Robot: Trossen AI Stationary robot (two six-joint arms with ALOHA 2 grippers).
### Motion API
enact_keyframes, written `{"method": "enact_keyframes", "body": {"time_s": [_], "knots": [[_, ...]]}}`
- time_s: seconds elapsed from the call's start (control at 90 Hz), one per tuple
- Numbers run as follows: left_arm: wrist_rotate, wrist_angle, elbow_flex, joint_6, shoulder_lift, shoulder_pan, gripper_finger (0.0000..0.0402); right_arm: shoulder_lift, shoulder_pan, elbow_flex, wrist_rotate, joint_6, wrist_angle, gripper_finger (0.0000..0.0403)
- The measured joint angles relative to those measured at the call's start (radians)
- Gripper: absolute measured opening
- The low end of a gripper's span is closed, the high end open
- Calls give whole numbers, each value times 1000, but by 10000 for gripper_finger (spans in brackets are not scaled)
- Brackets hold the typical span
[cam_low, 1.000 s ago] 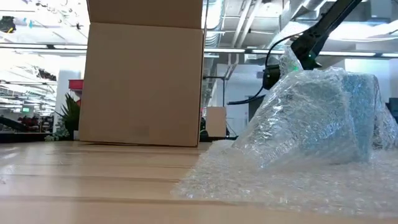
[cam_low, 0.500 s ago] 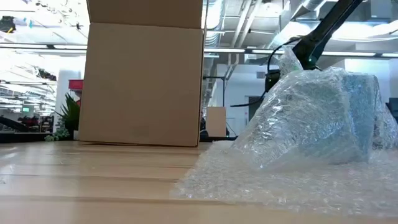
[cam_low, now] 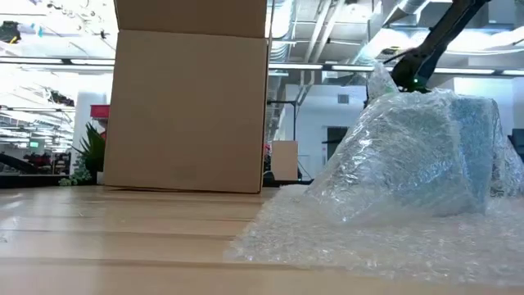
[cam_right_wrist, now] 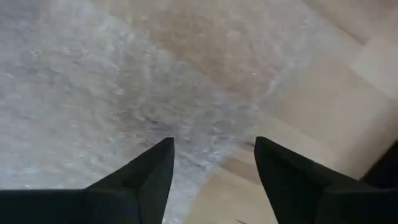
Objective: Wrap mug
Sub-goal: Wrap the blue mug with the bubble wrap
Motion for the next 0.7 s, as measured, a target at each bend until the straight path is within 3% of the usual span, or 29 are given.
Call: {"method": "enact_keyframes", "body": {"time_s": [0.511, 0.7], "knots": [[5, 0, 0, -1, 0, 0, 146, 0, -6, -4, -38, 61, 50, 114], [5, 0, 0, -1, 0, 0, 146, 0, -6, -2, -39, 20, 47, 126]]}}
